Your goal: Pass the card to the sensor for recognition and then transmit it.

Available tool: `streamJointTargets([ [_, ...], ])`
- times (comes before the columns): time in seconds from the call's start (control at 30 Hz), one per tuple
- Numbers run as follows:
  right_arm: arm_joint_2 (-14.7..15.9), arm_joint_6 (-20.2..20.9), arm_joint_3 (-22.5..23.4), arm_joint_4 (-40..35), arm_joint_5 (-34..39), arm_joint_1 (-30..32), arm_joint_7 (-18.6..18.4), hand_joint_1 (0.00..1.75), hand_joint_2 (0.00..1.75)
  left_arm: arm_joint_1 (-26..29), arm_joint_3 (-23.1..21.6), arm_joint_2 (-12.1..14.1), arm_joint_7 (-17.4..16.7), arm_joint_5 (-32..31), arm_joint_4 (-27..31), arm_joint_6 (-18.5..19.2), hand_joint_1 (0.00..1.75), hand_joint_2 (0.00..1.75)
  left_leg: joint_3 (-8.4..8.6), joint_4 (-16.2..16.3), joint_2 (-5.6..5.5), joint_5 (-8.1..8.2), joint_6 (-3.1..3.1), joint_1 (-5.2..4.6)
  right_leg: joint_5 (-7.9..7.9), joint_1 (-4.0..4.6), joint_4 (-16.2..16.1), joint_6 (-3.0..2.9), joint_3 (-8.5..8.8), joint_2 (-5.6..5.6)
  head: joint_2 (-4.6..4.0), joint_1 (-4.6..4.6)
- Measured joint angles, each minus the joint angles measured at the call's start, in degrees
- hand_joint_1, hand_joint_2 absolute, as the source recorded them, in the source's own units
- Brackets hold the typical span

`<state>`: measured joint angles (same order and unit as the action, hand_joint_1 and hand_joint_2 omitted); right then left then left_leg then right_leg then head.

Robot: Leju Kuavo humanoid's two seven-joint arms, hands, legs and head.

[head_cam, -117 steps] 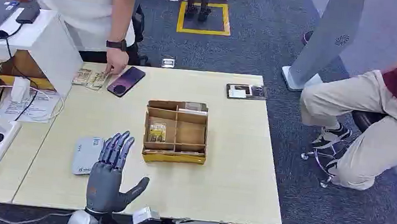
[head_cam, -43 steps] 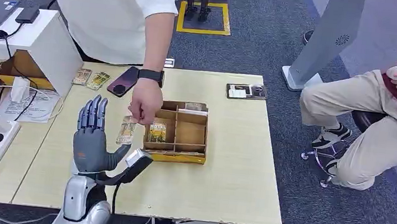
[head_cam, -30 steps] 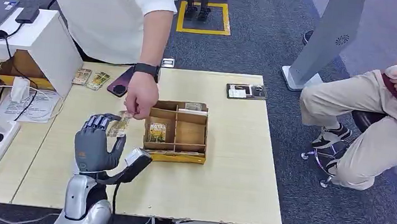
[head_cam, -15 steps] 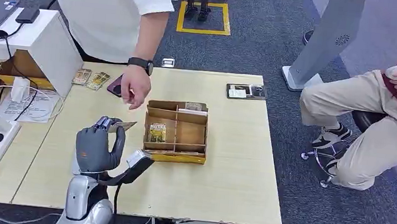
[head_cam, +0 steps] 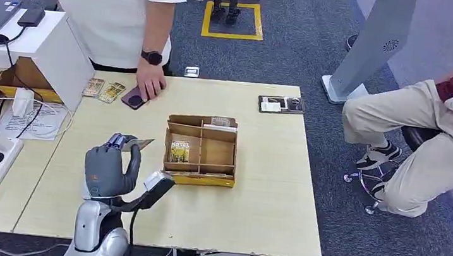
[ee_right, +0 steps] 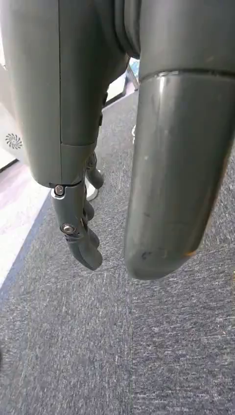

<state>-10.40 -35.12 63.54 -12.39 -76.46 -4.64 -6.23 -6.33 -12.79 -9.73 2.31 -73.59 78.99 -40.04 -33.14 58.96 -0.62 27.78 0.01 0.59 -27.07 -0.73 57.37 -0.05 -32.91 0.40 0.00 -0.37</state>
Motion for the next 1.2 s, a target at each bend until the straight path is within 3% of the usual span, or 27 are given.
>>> streamJointTargets([
  [0.3,0.0,0.0,0.0,0.0,0.4,0.0,-0.1,0.0,0.0,0.4,5.5,0.1,-2.8,-1.7,0.2,0.0,1.75,1.75,-0.01,0.0,0.0,0.0,0.0,0.01,0.0,0.01,0.0,0.0,0.0,0.0,0.0,0.0],
  [0.5,0.0,0.0,0.0,0.0,0.5,0.0,-0.2,0.0,0.0,1.3,10.3,0.3,-2.6,-1.2,1.4,0.0,1.75,1.75,-0.02,0.0,-0.01,0.0,0.0,0.01,-0.01,0.0,0.0,0.0,0.0,-0.01,0.0,0.0],
  [0.97,0.0,0.0,0.0,0.0,0.9,0.0,-0.2,0.0,0.0,3.0,14.7,0.7,-2.5,-1.4,2.4,0.0,1.75,1.75,-0.02,0.0,0.0,0.0,0.0,0.01,-0.01,0.0,0.0,0.0,0.0,0.0,0.0,0.0],
  [1.2,0.0,0.0,0.2,0.0,1.3,0.0,-0.4,0.0,0.0,5.7,14.8,1.2,-8.1,-5.6,0.7,0.0,1.75,1.75,-0.02,0.0,0.01,0.01,0.0,0.0,-0.05,0.0,0.0,0.03,-0.02,0.01,0.0,0.0],
])
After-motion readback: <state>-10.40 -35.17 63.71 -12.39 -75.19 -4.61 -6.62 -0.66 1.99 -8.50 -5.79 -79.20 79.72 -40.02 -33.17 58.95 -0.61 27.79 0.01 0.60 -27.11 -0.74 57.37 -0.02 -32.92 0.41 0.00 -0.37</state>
